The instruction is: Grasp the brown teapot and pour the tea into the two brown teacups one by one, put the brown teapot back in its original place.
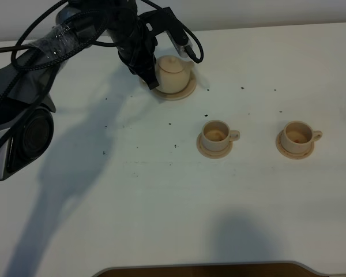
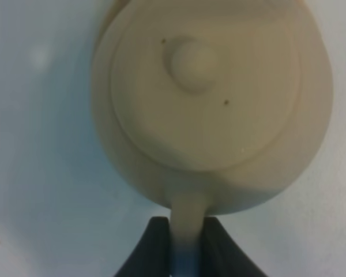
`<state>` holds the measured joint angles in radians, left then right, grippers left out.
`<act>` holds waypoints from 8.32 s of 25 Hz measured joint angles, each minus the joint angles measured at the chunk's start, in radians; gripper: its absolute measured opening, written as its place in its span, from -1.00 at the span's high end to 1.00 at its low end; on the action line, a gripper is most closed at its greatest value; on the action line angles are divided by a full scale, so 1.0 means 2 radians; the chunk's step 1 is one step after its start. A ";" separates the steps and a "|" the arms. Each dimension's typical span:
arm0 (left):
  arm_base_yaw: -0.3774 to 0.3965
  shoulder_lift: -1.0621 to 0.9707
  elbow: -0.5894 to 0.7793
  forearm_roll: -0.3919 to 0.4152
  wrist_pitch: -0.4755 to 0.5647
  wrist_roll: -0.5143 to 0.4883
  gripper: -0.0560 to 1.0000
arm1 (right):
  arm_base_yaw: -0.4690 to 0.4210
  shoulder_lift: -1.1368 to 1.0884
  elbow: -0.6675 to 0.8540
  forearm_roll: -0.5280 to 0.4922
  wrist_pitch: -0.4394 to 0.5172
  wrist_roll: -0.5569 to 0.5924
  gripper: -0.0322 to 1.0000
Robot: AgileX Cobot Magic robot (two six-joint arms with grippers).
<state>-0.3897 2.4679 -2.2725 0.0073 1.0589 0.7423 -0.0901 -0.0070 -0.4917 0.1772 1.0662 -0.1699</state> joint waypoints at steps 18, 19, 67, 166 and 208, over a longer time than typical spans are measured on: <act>0.000 -0.010 0.000 -0.040 -0.028 -0.001 0.69 | 0.000 0.000 0.000 0.000 0.000 0.000 0.16; 0.000 -0.010 0.000 -0.048 -0.032 0.000 0.69 | 0.000 0.000 0.000 0.000 0.000 0.000 0.16; -0.139 -0.012 0.000 -0.103 -0.070 0.220 0.69 | 0.000 0.000 0.000 0.000 0.000 0.000 0.16; -0.197 0.005 0.000 0.051 -0.155 0.394 0.70 | 0.000 0.000 0.000 0.000 0.000 0.000 0.16; -0.213 -0.004 0.000 0.061 -0.192 0.493 0.70 | 0.000 0.000 0.000 0.000 0.000 0.000 0.16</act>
<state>-0.8164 2.4595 -2.2725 0.1288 0.6740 1.7280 -0.0901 -0.0070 -0.4917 0.1772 1.0662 -0.1699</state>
